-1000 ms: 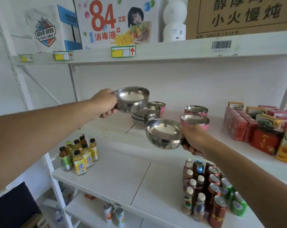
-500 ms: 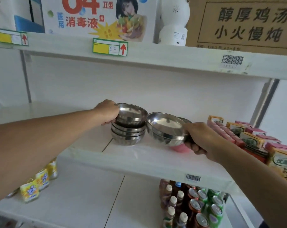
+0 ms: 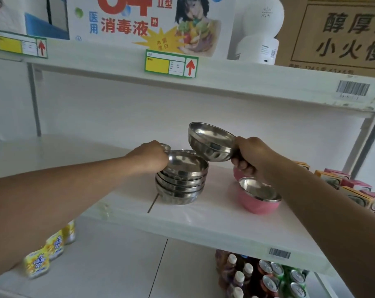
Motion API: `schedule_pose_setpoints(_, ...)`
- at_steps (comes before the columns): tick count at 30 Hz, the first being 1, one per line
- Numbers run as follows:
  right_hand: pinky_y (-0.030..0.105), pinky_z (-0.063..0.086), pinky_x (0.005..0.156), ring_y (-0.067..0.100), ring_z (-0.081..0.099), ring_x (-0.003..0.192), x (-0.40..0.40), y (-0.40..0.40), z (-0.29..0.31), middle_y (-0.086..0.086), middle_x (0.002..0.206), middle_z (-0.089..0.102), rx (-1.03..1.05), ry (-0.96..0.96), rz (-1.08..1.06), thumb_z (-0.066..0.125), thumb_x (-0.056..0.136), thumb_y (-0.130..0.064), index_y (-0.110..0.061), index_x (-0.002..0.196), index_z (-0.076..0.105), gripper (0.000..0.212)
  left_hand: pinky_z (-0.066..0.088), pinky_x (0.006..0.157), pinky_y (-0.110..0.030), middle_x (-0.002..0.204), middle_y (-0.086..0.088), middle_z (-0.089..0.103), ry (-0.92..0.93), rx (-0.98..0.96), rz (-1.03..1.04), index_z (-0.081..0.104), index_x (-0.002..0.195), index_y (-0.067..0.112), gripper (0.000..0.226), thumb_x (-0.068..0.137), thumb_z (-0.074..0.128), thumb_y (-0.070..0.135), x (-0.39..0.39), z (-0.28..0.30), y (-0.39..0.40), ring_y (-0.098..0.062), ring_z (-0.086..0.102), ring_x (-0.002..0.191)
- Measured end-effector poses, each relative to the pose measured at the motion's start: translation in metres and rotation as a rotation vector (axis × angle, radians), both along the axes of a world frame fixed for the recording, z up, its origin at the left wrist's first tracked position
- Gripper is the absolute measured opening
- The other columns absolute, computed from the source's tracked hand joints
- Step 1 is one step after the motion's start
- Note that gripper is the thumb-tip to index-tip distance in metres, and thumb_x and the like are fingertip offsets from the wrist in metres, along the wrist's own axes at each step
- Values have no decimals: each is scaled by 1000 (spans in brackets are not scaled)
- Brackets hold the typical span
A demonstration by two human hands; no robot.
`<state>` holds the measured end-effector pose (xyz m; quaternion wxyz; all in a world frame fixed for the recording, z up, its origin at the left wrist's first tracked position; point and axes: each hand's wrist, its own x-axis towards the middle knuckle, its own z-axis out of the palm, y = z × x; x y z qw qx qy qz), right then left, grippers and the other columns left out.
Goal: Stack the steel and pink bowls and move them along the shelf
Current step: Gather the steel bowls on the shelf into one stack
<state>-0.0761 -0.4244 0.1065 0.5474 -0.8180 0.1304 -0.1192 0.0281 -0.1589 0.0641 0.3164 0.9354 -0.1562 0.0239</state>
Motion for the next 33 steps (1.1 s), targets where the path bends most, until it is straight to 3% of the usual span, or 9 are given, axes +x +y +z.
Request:
schedule_pose_setpoints(3, 20, 25, 37, 15, 36, 40, 18, 22, 1, 6, 53, 56, -5, 2, 29, 47, 93, -21, -6, 75, 65, 29, 42, 38, -20, 67, 7, 74, 19, -32, -11, 77, 128, 36, 40, 100, 51, 25, 2, 1, 11, -10, 60, 42)
schedule_pose_setpoints(6, 19, 26, 35, 14, 37, 36, 32, 40, -4, 5, 49, 56, -22, 10, 48, 47, 96, -21, -5, 73, 65, 33, 34, 38, -18, 44, 4, 61, 88, -88, 45, 76, 107, 20, 48, 101, 43, 54, 3, 1, 27, -13, 41, 28)
schedule_pose_setpoints(12, 24, 26, 45, 19, 36, 44, 50, 60, -21, 11, 60, 54, -116, 86, 63, 47, 98, -28, -7, 76, 62, 33, 32, 40, -18, 45, 0, 59, 42, -186, 232, 72, 123, -1, 63, 102, 37, 47, 10, -15, 93, -21, 41, 34)
schedule_pose_setpoints(17, 18, 25, 43, 13, 29, 30, 53, 63, -28, -3, 40, 45, -139, 69, 29, 50, 92, -23, -15, 70, 47, 24, 28, 41, -18, 45, 3, 54, 116, -215, 271, 71, 119, 11, 55, 102, 42, 55, 9, -40, 126, -17, 37, 32)
schedule_pose_setpoints(23, 22, 40, 42, 18, 45, 38, 51, 52, -46, -1, 44, 58, -175, 96, 40, 35, 103, -61, -8, 87, 66, 63, 25, 42, -19, 46, 4, 52, 119, -209, 232, 68, 104, 15, 44, 101, 44, 52, -4, -56, 120, -16, 34, 34)
schedule_pose_setpoints(26, 25, 49, 43, 17, 55, 38, 48, 39, -59, 3, 58, 67, -131, 58, 2, 39, 104, -43, -14, 110, 74, 46, 35, 45, -22, 51, 5, 63, 66, -123, 152, 71, 103, 11, 45, 100, 49, 50, -14, -62, 116, -14, 46, 35)
schedule_pose_setpoints(28, 28, 53, 46, 20, 61, 47, 41, 30, -72, 8, 76, 71, -233, 103, 19, 47, 101, -25, -18, 122, 72, 33, 48, 58, -26, 71, 7, 76, 28, -32, 91, 76, 114, 29, 45, 92, 53, 61, -23, -67, 114, -9, 67, 54)
schedule_pose_setpoints(30, 32, 57, 52, 26, 69, 60, 32, 23, -86, 11, 90, 75, -438, 168, 111, 55, 97, -15, -21, 135, 65, 39, 52, 68, -30, 84, 6, 76, -3, 61, 42, 69, 126, 45, 56, 81, 53, 75, -28, -71, 108, -7, 73, 75)
schedule_pose_setpoints(33, 35, 61, 65, 24, 75, 75, 19, 26, -100, 7, 101, 76, -564, 178, 270, 69, 92, -17, -18, 151, 53, 61, 45, 65, -33, 84, 0, 73, -71, 192, 8, 56, 145, 48, 83, 73, 58, 90, -27, -78, 92, -9, 66, 78)
